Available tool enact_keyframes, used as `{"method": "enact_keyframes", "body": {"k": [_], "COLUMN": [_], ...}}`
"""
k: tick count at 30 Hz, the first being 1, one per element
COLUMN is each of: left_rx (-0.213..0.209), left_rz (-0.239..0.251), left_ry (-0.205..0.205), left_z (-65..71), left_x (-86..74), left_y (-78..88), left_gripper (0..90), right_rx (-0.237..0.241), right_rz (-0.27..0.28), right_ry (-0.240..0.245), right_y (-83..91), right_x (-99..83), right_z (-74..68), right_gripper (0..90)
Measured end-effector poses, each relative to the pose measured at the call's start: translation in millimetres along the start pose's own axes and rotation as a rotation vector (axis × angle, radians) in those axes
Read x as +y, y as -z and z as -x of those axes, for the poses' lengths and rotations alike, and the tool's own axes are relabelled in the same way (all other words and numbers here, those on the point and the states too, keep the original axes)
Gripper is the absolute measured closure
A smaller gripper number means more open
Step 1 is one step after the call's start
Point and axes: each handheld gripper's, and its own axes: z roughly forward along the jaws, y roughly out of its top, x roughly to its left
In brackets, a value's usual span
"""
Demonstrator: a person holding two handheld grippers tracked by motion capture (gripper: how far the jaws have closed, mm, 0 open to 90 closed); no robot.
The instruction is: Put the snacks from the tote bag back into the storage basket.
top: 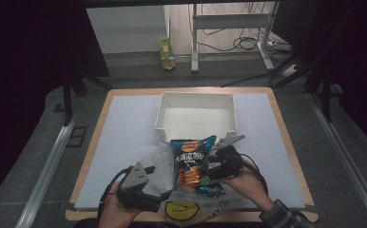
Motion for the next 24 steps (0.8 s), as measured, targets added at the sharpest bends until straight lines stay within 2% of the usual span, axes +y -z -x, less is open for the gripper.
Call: {"method": "enact_keyframes", "body": {"k": [1, 2, 3, 6, 9, 11, 14, 15, 17, 18, 19, 21, 23, 24], "left_rx": [0.038, 0.038, 0.058, 0.076, 0.066, 0.055, 0.041, 0.039, 0.032, 0.026, 0.026, 0.017, 0.016, 0.013], "left_rz": [-0.025, -0.025, -0.033, -0.041, -0.043, -0.057, -0.078, -0.081, -0.090, -0.095, -0.095, -0.100, -0.109, -0.112], "left_ry": [-0.002, -0.002, -0.001, 0.029, 0.041, 0.047, 0.047, 0.046, 0.045, 0.046, 0.046, 0.046, 0.040, 0.039], "left_z": [-3.3, -3.3, -5.2, -14.0, -18.0, -20.7, -21.4, -21.2, -20.8, -20.4, -20.4, -20.3, -20.0, -19.6], "left_x": [-6.1, -6.1, -9.6, -21.3, -26.1, -30.2, -34.0, -34.7, -35.8, -36.6, -36.6, -37.7, -38.5, -39.0], "left_y": [2.8, 2.8, 3.6, 0.0, -5.5, -12.2, -20.1, -21.9, -24.5, -26.2, -26.2, -28.0, -29.2, -30.3], "left_gripper": [9.1, 8.9, 8.9, 8.7, 8.8, 8.7, 8.7, 8.7, 8.7, 8.7, 8.7, 8.7, 8.6, 8.7], "right_rx": [-0.001, 0.000, 0.003, -0.003, 0.003, 0.009, 0.019, 0.027, 0.029, 0.045, 0.045, 0.060, 0.063, 0.063], "right_rz": [-0.002, -0.003, -0.005, -0.025, -0.030, -0.033, -0.037, -0.042, -0.047, -0.049, -0.049, -0.049, -0.049, -0.050], "right_ry": [-0.010, -0.021, -0.034, -0.046, -0.055, -0.055, -0.059, -0.070, -0.070, -0.080, -0.080, -0.087, -0.085, -0.082], "right_y": [-2.3, -4.4, -6.5, -12.1, -15.3, -16.3, -18.3, -18.9, -19.1, -20.2, -20.2, -20.1, -19.7, -18.6], "right_x": [0.9, 1.7, 2.3, 2.3, 1.1, 0.8, 0.5, 0.9, 1.1, 0.8, 0.8, 0.5, 0.4, 0.3], "right_z": [0.2, 0.9, 1.5, 3.7, 6.3, 7.6, 8.4, 8.4, 8.9, 10.3, 10.3, 12.4, 12.8, 13.2], "right_gripper": [33.7, 33.1, 32.7, 33.5, 39.1, 44.5, 47.7, 52.6, 55.1, 60.1, 60.1, 67.3, 69.8, 75.3]}}
